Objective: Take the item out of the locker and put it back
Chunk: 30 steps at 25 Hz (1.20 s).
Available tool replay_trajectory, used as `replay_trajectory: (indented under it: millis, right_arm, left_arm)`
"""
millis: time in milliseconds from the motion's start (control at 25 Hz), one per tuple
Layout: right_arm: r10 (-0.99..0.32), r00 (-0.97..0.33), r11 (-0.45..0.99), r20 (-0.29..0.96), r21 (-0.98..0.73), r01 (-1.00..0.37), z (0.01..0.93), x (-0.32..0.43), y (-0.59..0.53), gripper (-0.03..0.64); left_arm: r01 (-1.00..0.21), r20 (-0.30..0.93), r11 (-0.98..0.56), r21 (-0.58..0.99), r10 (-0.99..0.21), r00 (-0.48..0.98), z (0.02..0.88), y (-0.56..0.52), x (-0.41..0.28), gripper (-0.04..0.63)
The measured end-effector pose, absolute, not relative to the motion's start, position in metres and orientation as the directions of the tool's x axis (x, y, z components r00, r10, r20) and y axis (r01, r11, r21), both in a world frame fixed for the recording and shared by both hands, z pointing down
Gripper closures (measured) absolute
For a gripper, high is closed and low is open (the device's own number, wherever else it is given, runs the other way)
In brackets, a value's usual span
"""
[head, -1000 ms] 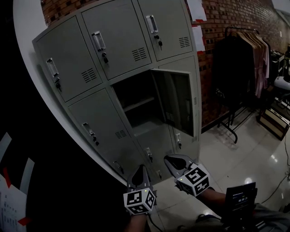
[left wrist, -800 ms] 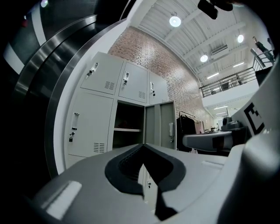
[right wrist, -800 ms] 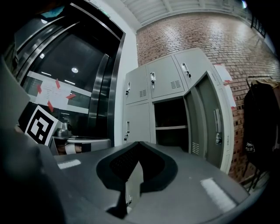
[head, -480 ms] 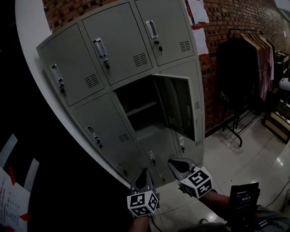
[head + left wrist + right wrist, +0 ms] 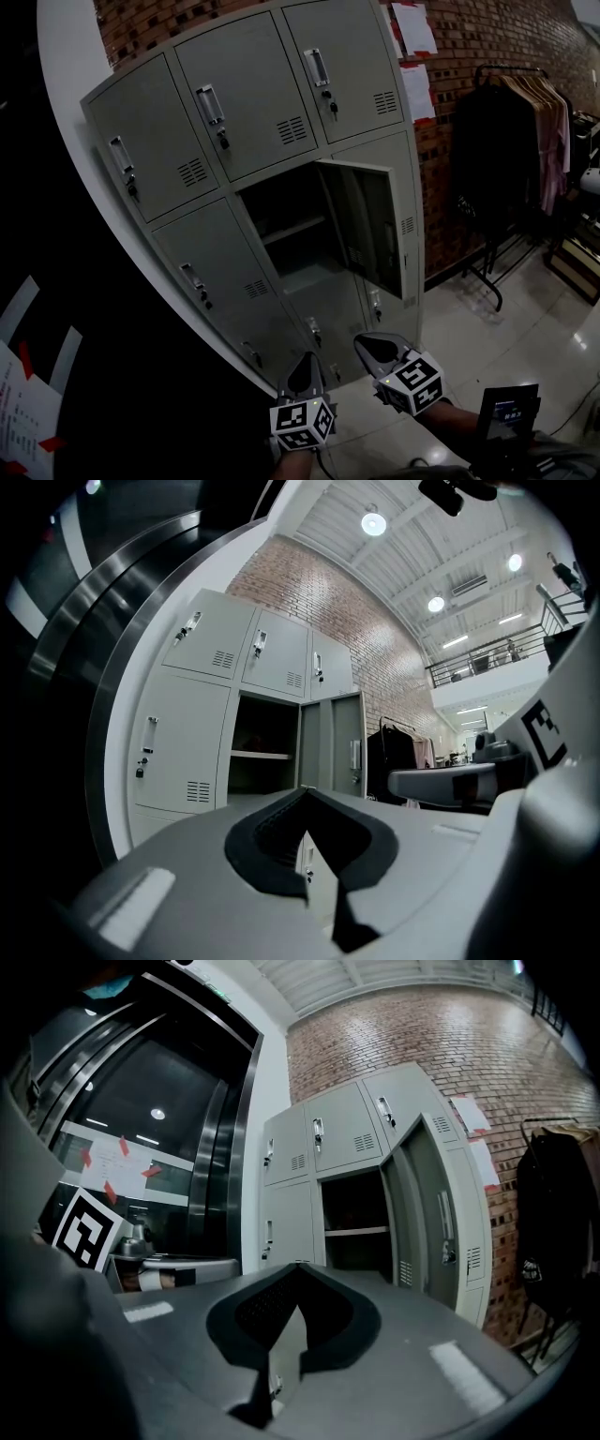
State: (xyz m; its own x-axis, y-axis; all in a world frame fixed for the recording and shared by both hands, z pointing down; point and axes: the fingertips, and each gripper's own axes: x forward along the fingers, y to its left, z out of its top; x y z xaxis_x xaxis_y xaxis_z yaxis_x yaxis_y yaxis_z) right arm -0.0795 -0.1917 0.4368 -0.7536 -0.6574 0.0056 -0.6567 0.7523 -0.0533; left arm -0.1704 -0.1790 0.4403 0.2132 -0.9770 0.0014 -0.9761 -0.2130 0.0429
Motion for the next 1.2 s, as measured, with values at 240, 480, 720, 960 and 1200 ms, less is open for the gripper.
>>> replay_trajectory:
  millis: [240,480,720,960,1200]
  right_arm:
    - [-0.653,-0.758,0.756,0.015,-0.051,-0.652,0.439,-0.075,-0.188,0.617]
    - [-0.649,-0.761,0.760,0.017,-0.047,-0.649,0.440,-0.073,-0.185,0.617]
    - [-0.649,-0.761,0.759,0.017,-0.042,-0.649,0.440,-0.068,-0.183,0.617]
    - [-0.653,-0.757,0.757,0.009,-0.036,-0.653,0.433,-0.059,-0.182,0.617]
    - [-0.653,-0.757,0.756,0.005,-0.037,-0.653,0.431,-0.049,-0.180,0.617]
  left_arm:
    - [-0.977,0.009,-0.208,0.048,-0.978,0.208,0.442,-0.176,-0.165,0.594]
    - [-0.978,0.007,-0.202,0.047,-0.979,0.202,0.442,-0.174,-0.162,0.594]
    - [-0.978,0.011,-0.205,0.045,-0.979,0.205,0.444,-0.173,-0.157,0.594]
    - [-0.977,0.005,-0.211,0.037,-0.977,0.211,0.438,-0.173,-0.148,0.594]
    - [-0.976,0.008,-0.215,0.031,-0.976,0.215,0.436,-0.172,-0.137,0.594]
